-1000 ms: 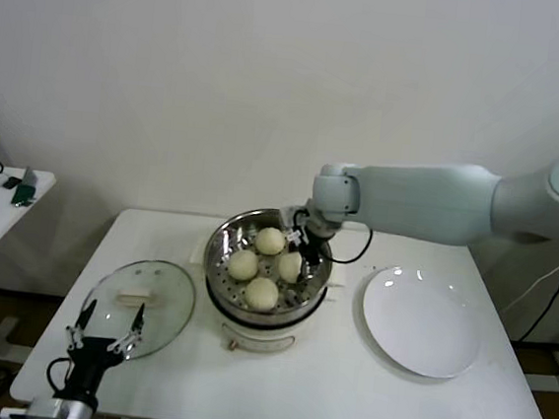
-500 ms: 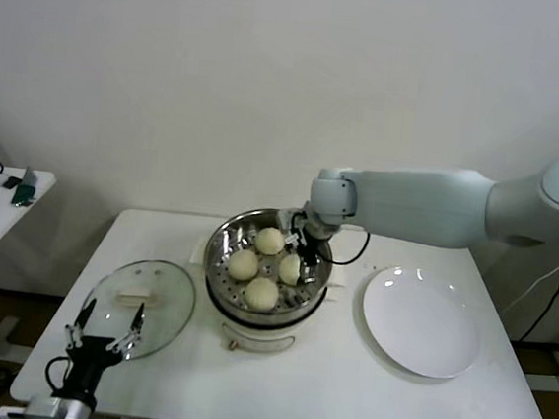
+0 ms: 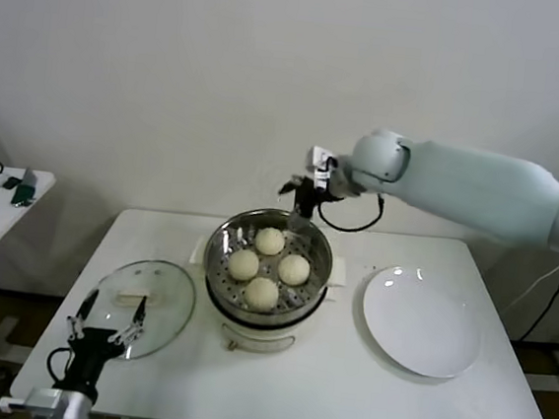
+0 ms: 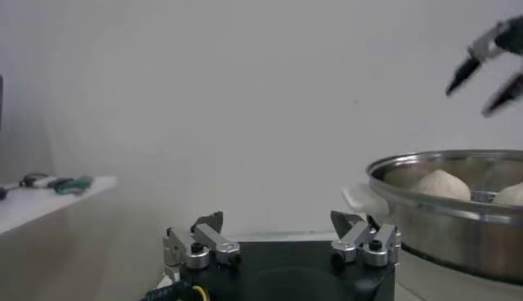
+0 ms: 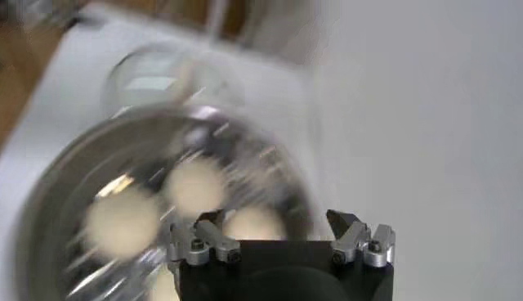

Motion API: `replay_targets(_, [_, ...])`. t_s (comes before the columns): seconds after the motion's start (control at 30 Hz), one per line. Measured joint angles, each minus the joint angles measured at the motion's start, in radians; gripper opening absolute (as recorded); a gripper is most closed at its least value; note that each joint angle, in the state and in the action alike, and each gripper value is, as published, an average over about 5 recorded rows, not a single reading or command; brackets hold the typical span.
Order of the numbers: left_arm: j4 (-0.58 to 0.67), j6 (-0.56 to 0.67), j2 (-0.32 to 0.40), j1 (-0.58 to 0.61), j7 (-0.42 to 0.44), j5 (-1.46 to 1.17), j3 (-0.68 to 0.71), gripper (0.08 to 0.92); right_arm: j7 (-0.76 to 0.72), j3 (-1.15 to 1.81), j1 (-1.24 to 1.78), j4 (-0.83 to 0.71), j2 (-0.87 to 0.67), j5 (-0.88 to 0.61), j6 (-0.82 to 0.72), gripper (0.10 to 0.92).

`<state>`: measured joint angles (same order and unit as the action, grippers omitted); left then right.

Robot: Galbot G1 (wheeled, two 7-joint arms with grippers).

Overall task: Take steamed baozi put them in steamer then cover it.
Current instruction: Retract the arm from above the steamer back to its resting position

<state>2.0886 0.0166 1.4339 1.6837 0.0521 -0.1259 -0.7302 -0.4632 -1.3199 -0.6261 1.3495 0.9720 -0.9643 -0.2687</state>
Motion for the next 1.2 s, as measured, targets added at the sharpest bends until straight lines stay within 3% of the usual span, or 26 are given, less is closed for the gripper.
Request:
replay_targets(0.23, [-0.015,0.017,-0.022,-0.034,-0.006,0.040,0.009,0.823,0.209,0.380,0.321,0.069,-0.192,0.036,0.063,0.823])
replay_targets(0.5, [-0.040,0.045,-0.039,-0.062,-0.015,0.108,0.015,0.823,0.298,0.912,0.848,0.188,-0.300,0.144,0.185,0.823])
replay_targets(0.83, [-0.066,0.091,-0.056,-0.067,-0.030,0.246,0.029,0.823,0.311,1.520,1.510,0.308,-0.168,0.294,0.389,0.823])
replay_targets(1.2, [-0.091,0.132,-0.098,-0.040,-0.111,0.504,0.023,0.823,0.313,1.808,2.094,0.395,0.043,0.415,0.576,0.823])
